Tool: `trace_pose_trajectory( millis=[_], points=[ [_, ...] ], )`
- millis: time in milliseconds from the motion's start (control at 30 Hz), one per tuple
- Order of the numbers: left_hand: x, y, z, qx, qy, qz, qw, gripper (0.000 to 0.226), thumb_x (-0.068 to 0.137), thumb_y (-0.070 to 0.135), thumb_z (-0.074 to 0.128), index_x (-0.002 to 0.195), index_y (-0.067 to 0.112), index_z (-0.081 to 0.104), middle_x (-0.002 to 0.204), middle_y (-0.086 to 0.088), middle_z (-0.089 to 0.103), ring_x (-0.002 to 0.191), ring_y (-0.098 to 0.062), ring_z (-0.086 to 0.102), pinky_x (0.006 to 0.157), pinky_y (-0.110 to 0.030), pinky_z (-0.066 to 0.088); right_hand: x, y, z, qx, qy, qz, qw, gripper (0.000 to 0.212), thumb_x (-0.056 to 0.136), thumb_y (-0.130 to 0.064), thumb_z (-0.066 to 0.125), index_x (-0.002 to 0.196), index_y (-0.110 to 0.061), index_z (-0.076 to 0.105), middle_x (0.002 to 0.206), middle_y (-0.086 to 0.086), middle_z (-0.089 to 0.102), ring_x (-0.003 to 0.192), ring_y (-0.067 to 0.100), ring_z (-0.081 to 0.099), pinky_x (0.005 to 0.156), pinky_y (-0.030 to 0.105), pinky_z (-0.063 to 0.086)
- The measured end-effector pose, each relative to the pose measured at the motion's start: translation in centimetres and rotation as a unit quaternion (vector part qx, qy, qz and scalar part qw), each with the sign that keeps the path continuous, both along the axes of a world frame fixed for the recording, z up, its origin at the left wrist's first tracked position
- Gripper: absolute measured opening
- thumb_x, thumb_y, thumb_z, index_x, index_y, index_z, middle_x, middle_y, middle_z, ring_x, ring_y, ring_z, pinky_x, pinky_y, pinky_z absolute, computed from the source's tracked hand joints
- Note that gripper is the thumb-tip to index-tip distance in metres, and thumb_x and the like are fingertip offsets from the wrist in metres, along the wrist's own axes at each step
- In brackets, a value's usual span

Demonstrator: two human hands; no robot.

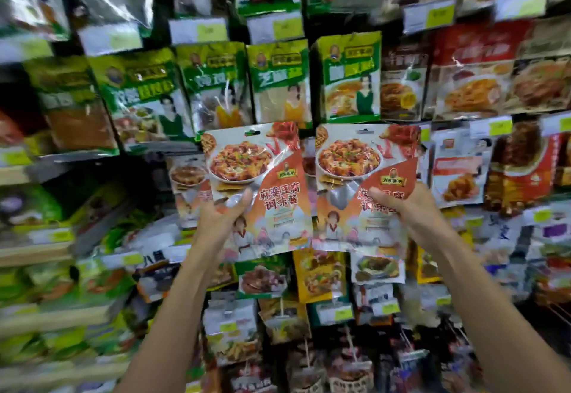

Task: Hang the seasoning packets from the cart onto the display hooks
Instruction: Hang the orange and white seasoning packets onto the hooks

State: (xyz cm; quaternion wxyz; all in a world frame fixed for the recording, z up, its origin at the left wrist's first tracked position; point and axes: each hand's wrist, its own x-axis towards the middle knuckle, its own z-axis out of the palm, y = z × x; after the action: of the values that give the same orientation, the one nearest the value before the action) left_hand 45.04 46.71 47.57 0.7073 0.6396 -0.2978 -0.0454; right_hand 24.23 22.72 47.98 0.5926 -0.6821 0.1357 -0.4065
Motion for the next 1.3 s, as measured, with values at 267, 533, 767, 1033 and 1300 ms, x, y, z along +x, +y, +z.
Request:
trace_pose_trajectory(
  millis=[267, 533, 767, 1033, 1300],
  points=[
    [10.7, 11.2, -2.4, 0.05, 0.06, 0.037, 0.996, 0.067, 0.066, 0.054, 0.078, 0.09, -0.008, 0.067, 0.037, -0.002, 0.049, 0.035, -0.014, 0.049, 0.053, -0.034, 0.044, 11.0, 8.7, 0.4, -0.009, 0.065, 0.057, 0.996, 0.075, 0.055, -0.04, 0.084, 0.102, 0.013, 0.061, 0.106, 0.03, 0.065, 0.097, 0.042, 0.065, 0.088, 0.054, 0.052],
    [17.9, 13.7, -6.3, 0.089, 0.065, 0.027, 0.994, 0.05, 0.056, 0.061, 0.077, 0.046, 0.014, 0.062, 0.037, -0.003, 0.048, 0.036, -0.018, 0.049, 0.054, -0.035, 0.044, 16.8, 12.0, -1.6, 0.027, 0.058, 0.093, 0.994, 0.029, 0.065, -0.023, 0.077, 0.09, -0.013, 0.068, 0.081, -0.005, 0.076, 0.083, 0.012, 0.072, 0.065, 0.018, 0.053],
    [21.0, 11.6, -6.9, 0.107, 0.065, 0.014, 0.992, 0.053, 0.064, 0.055, 0.074, 0.037, 0.018, 0.048, 0.039, -0.004, 0.049, 0.041, -0.018, 0.051, 0.057, -0.035, 0.044, 19.3, 11.2, -2.6, 0.063, 0.055, 0.096, 0.992, 0.023, 0.074, -0.01, 0.075, 0.095, -0.011, 0.066, 0.081, -0.007, 0.076, 0.073, 0.005, 0.072, 0.056, 0.011, 0.052],
    [23.4, 8.4, -5.5, 0.083, 0.063, -0.016, 0.994, 0.064, 0.062, 0.055, 0.072, 0.078, -0.007, 0.065, 0.042, 0.0, 0.048, 0.044, -0.012, 0.046, 0.062, -0.033, 0.039, 21.4, 9.7, -2.5, 0.088, 0.042, 0.099, 0.99, 0.037, 0.059, -0.024, 0.08, 0.092, -0.01, 0.07, 0.089, 0.001, 0.077, 0.081, 0.013, 0.073, 0.062, 0.016, 0.055],
    [24.0, 6.5, -6.2, 0.087, 0.076, -0.039, 0.993, 0.046, 0.067, 0.047, 0.074, 0.068, 0.003, 0.059, 0.041, 0.003, 0.047, 0.044, -0.013, 0.045, 0.056, -0.03, 0.038, 22.6, 9.4, -2.5, 0.09, 0.05, 0.132, 0.986, 0.032, 0.065, -0.02, 0.079, 0.093, -0.009, 0.071, 0.094, 0.006, 0.076, 0.088, 0.018, 0.073, 0.068, 0.02, 0.057]
  ],
)
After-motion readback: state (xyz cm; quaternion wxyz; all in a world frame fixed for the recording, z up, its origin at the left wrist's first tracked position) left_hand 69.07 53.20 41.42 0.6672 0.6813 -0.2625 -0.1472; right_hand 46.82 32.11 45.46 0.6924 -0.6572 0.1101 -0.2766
